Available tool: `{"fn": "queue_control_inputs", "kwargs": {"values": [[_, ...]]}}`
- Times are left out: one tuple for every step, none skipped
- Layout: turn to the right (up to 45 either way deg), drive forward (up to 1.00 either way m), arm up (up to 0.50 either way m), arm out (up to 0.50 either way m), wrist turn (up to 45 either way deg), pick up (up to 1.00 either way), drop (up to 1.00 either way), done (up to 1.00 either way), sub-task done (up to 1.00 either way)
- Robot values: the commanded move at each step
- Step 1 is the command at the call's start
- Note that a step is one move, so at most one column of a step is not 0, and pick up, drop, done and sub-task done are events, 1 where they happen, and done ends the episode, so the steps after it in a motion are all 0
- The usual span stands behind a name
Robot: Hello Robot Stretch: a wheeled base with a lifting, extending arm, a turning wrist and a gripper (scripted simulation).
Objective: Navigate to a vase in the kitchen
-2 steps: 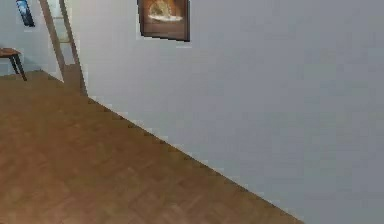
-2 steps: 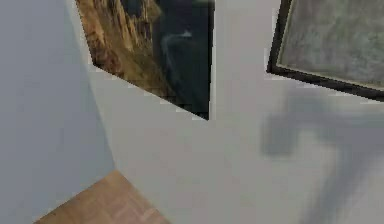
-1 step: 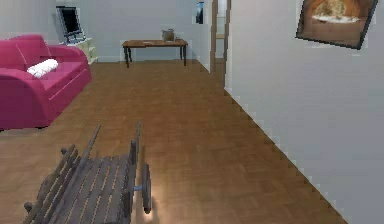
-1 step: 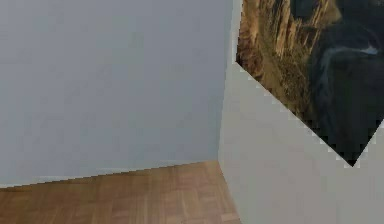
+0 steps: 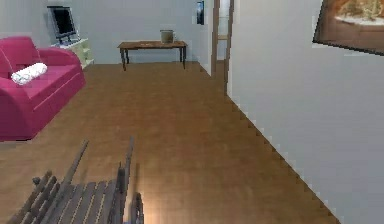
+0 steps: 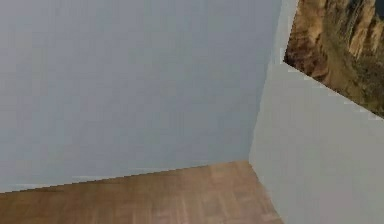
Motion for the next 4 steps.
{"fn": "queue_control_inputs", "kwargs": {"values": [[6.0,0.0,0.0,0.0,0.0,0.0,0.0,0.0,0.0],[0.0,0.65,0.0,0.0,0.0,0.0,0.0,0.0,0.0],[-3.0,0.0,0.0,0.0,0.0,0.0,0.0,0.0,0.0],[0.0,1.0,0.0,0.0,0.0,0.0,0.0,0.0,0.0]]}}
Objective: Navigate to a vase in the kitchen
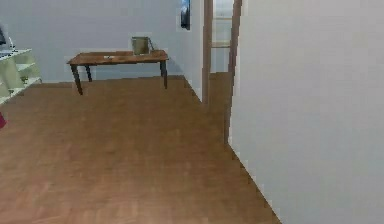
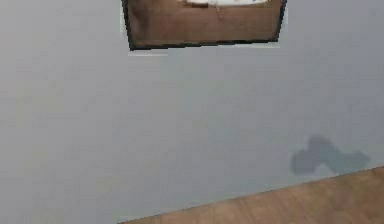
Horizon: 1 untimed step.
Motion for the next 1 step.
{"fn": "queue_control_inputs", "kwargs": {"values": [[0.0,1.0,0.0,0.0,0.0,0.0,0.0,0.0,0.0]]}}
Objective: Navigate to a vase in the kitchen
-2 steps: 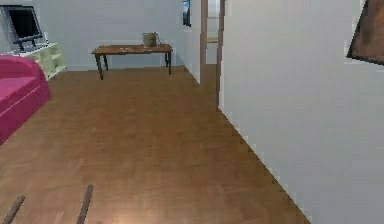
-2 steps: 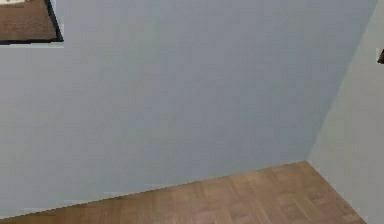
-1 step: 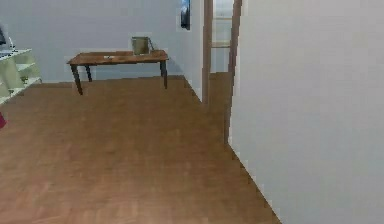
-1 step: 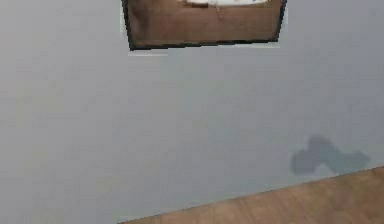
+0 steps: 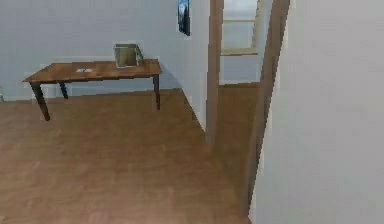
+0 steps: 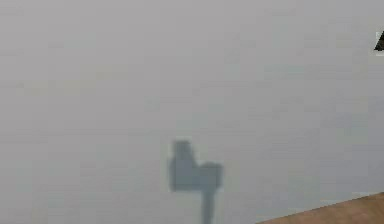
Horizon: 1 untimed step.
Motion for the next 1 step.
{"fn": "queue_control_inputs", "kwargs": {"values": [[0.0,1.0,0.0,0.0,0.0,0.0,0.0,0.0,0.0]]}}
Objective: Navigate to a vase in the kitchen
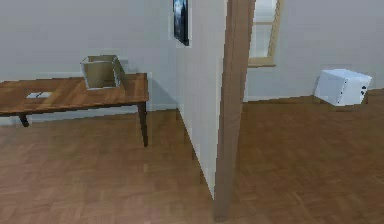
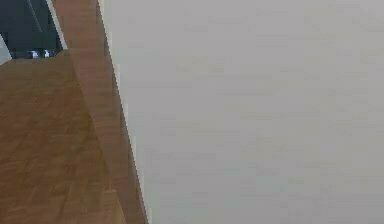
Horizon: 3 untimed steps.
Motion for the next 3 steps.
{"fn": "queue_control_inputs", "kwargs": {"values": [[0.0,0.15,0.0,0.0,0.0,0.0,0.0,0.0,0.0],[45.0,0.0,0.0,0.0,0.0,0.0,0.0,0.0,0.0],[9.0,0.0,0.0,0.0,0.0,0.0,0.0,0.0,0.0]]}}
